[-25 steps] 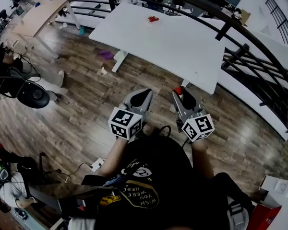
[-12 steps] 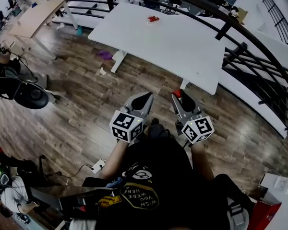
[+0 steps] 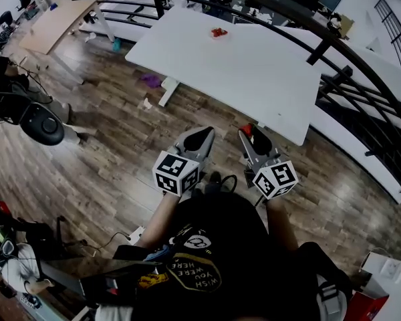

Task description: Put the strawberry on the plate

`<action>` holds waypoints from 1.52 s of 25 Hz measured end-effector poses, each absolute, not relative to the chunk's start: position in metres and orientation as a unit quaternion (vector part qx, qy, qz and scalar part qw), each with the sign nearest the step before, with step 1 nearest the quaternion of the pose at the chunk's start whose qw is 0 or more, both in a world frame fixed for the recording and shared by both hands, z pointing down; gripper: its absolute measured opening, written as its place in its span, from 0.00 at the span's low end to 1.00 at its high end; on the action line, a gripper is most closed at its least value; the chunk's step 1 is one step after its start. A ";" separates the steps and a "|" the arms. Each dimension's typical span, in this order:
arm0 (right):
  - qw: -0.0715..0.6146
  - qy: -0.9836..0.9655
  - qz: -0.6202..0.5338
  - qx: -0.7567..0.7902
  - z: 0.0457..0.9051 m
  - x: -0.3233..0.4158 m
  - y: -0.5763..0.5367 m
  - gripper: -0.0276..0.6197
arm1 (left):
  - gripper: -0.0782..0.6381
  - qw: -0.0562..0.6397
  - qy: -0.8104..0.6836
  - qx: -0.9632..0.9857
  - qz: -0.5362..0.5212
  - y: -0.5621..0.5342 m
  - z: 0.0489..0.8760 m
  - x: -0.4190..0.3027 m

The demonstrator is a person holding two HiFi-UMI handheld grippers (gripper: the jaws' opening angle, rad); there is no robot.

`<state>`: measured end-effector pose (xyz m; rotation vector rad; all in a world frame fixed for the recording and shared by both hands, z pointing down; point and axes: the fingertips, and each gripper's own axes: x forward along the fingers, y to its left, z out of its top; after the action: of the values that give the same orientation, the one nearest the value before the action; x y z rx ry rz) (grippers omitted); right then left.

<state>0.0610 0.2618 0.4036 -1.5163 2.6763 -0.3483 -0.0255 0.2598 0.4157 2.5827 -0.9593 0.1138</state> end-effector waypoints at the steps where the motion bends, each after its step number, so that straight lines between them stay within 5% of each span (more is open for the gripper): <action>1: 0.024 0.865 -0.111 -0.489 0.402 0.063 0.256 0.26 | 0.12 0.192 -0.341 0.920 0.038 0.254 0.415 -0.023; 19: 0.031 0.877 -0.133 -0.460 0.409 0.103 0.185 0.26 | 0.12 0.186 -0.346 0.917 0.066 0.186 0.421 0.034; 38: 0.025 0.869 -0.130 -0.476 0.401 0.061 0.109 0.26 | 0.12 0.183 -0.332 0.924 0.055 0.105 0.408 -0.010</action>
<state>0.0609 0.1089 0.4010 -1.4731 2.6871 -0.4023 -0.0101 0.1054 0.4084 2.6058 -0.9381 0.1548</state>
